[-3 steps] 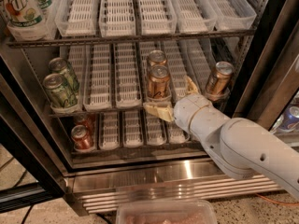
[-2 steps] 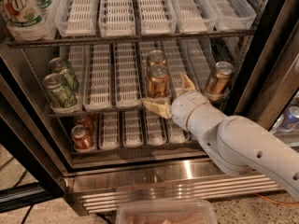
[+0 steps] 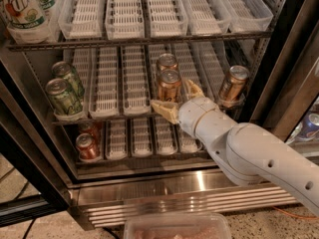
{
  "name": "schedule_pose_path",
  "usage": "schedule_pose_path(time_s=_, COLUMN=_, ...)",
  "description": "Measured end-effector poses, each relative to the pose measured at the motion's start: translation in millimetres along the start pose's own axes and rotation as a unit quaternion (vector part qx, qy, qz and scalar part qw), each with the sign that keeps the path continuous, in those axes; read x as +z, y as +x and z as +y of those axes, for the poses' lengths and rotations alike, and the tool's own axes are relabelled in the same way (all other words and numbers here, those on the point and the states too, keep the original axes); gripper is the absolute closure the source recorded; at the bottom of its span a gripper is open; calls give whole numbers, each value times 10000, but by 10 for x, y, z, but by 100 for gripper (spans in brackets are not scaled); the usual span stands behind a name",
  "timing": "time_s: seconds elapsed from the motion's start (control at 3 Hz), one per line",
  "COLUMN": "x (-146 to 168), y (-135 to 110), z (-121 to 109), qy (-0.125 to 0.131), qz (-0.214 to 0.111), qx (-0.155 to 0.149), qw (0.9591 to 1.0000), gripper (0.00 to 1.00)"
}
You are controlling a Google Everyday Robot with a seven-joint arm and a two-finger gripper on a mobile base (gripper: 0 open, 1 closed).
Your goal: Pick orange can from middle shelf of fridge
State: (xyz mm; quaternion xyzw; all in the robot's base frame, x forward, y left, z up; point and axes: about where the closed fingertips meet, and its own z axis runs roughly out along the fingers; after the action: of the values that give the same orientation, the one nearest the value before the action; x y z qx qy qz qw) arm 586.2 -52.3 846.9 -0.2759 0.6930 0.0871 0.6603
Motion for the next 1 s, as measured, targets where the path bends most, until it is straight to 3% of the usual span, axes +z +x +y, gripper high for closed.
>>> schedule_pose_path(time_s=1.0, x=104, y=22, z=-230, qy=399, qz=-92, qx=-64, qw=9991, gripper=32)
